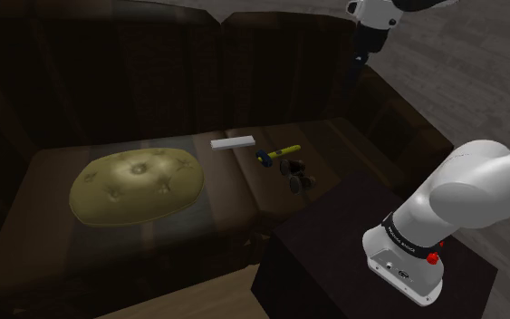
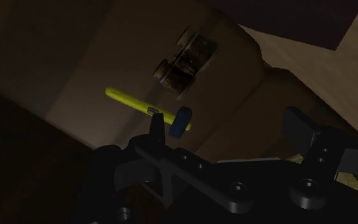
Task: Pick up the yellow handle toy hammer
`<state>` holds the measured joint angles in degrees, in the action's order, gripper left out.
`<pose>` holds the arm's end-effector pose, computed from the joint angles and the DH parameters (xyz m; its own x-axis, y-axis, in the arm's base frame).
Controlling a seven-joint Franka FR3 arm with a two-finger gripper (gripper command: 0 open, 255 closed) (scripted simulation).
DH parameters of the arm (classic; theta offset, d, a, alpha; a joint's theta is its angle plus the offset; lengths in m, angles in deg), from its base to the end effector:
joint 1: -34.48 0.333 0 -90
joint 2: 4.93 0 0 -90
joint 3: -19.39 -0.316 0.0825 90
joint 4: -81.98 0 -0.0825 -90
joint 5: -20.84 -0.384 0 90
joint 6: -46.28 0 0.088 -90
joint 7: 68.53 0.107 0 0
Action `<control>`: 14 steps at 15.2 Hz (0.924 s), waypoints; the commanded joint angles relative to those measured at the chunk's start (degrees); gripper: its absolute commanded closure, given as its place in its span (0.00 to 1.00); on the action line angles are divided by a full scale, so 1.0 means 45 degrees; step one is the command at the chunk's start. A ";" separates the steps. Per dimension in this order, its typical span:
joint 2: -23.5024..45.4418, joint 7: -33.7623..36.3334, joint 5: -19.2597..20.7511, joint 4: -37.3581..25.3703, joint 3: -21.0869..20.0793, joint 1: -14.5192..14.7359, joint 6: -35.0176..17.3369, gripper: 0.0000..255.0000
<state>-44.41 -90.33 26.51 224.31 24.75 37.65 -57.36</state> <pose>0.3451 -0.0251 0.5175 0.9265 0.3764 -0.0027 0.3762 -0.9257 0.0388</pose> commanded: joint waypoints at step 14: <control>0.5889 -0.7462 0.0169 0.0884 0.3242 0.1247 -0.6891 0.00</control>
<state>-20.33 -121.12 27.91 228.73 38.47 42.70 -86.37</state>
